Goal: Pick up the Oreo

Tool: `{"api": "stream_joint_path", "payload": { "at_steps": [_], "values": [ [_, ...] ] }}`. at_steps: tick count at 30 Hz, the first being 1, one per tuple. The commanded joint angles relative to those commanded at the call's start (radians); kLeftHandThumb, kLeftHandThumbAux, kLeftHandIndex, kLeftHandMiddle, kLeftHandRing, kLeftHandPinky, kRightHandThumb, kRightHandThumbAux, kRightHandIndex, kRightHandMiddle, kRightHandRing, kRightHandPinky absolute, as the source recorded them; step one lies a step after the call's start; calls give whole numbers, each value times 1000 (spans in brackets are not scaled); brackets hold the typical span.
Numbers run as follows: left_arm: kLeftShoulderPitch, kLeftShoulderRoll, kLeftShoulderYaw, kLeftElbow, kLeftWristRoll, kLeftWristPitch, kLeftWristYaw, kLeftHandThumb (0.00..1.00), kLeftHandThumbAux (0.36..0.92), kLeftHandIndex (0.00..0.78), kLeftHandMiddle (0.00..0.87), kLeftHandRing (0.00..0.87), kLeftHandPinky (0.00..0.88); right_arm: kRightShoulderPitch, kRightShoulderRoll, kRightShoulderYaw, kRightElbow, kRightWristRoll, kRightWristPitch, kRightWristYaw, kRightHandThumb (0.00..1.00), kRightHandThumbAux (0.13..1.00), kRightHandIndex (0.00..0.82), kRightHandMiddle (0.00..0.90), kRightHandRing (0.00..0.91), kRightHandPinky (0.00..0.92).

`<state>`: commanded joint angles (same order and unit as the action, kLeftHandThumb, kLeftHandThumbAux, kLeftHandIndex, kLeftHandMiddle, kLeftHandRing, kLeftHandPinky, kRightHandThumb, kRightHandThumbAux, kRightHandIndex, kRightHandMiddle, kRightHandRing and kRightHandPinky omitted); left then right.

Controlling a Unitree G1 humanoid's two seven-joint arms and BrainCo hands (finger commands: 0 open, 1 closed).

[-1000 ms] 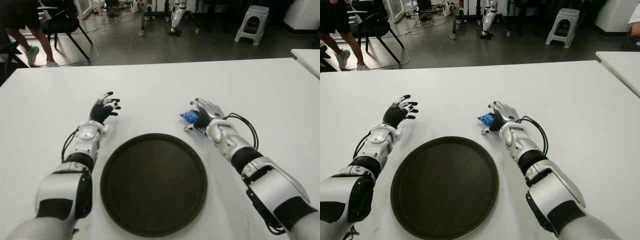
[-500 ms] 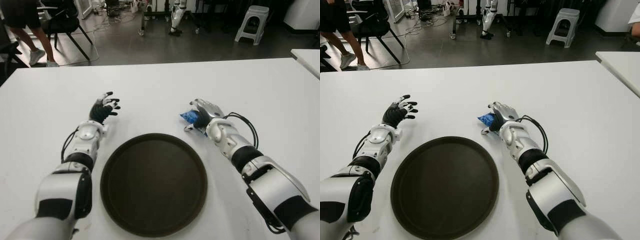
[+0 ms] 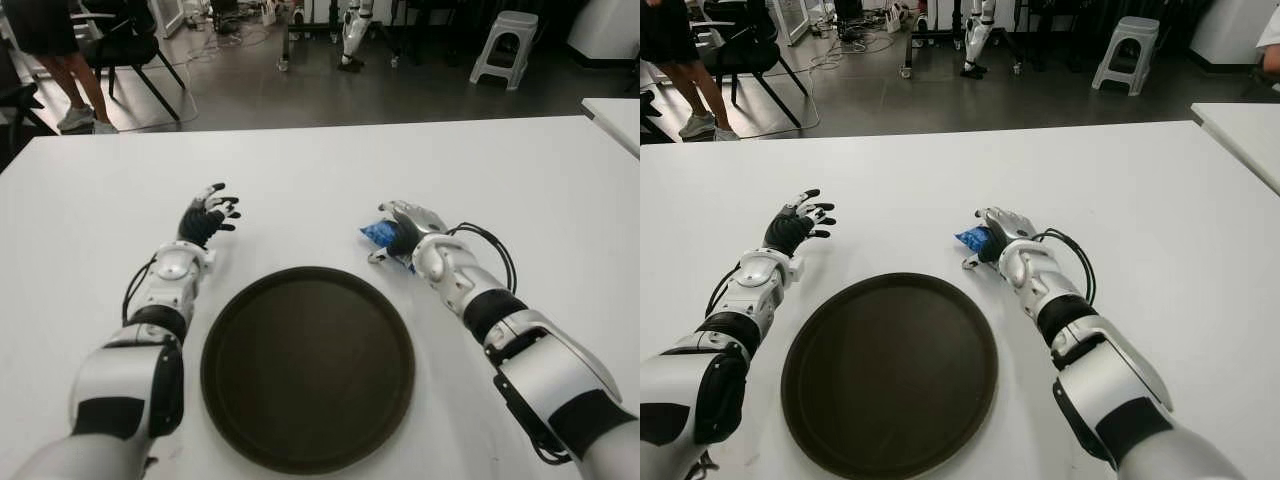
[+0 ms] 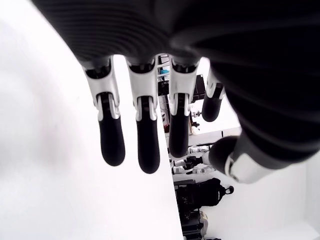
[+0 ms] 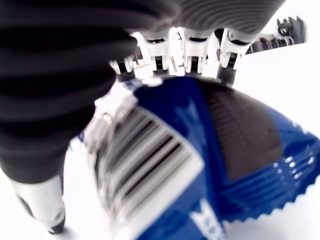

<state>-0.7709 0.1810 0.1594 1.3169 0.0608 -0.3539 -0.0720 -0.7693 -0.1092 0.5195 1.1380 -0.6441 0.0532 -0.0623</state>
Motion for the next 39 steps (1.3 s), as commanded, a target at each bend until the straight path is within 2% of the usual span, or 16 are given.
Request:
{"api": "stream_joint_path", "payload": {
  "at_steps": [9,16,18,19,20,22,23,25,32,39],
  "values": [
    [1,5,-3,0,4,-1,-4,412,578,130,276,333,401,-4,-20,20,-38,-20,15,46,0,797,174,179,172,166],
    [2,7,-5,0,3,3,-2,404,590,128,273,329,394,3,-45,55,-85,-42,18,90,0,907,280,213,195,247],
    [2,7,-3,0,1,4,-2,409,590,127,275,330,395,6,-52,62,-101,-44,21,96,0,930,313,250,229,295],
    [2,7,-2,0,0,5,-2,412,589,126,274,330,394,7,-55,64,-111,-44,23,96,17,939,342,300,272,339],
    [2,7,-2,0,-1,5,-2,416,588,126,274,329,394,9,-58,65,-117,-44,25,96,255,869,369,356,317,378],
    [2,7,-1,0,-2,5,-2,420,586,126,274,329,394,13,-61,66,-128,-43,30,94,464,807,393,404,356,411],
    [2,7,0,0,-2,5,-2,423,585,126,275,331,396,14,-61,66,-132,-43,31,92,543,783,402,434,386,436],
    [2,7,1,0,-4,4,-2,425,584,126,277,333,397,18,-64,65,-142,-42,33,83,613,762,411,466,424,466],
    [2,9,-5,-1,5,1,12,417,591,126,272,328,394,29,-71,59,-172,-40,40,46,682,739,420,534,525,524],
    [2,11,-9,0,8,4,20,416,601,129,272,327,388,41,-77,46,-198,-29,38,33,688,736,421,556,549,537]
  ]
}}
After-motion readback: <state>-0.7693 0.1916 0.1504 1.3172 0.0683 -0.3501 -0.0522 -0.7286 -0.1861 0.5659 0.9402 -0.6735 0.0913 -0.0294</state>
